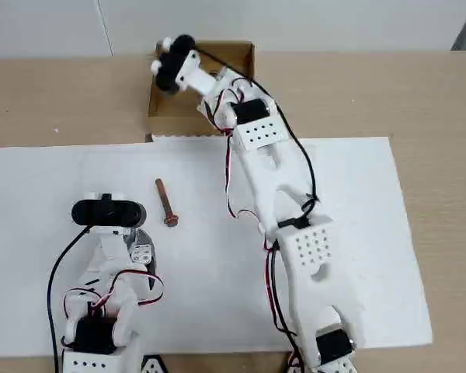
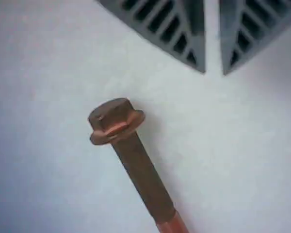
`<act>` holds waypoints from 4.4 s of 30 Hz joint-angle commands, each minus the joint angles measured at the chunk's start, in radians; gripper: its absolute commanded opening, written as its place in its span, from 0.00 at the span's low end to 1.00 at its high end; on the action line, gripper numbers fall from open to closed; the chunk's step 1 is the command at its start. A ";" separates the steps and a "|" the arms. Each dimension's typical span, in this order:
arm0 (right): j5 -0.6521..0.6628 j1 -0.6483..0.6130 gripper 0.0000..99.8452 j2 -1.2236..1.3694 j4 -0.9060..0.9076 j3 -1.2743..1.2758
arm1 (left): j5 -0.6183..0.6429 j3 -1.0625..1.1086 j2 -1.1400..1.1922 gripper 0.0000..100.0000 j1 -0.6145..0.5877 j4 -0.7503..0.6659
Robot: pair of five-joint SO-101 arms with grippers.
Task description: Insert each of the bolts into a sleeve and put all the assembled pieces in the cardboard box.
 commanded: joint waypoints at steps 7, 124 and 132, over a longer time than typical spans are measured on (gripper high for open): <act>0.049 -0.012 0.15 0.180 0.021 -0.361 | -0.006 -0.004 -0.009 0.01 -0.002 -0.005; 0.370 0.105 0.12 -0.756 0.624 1.226 | -0.005 -0.004 -0.009 0.01 -0.008 -0.006; 0.377 0.096 0.08 -0.748 0.624 1.226 | -0.005 -0.004 -0.009 0.01 -0.008 -0.006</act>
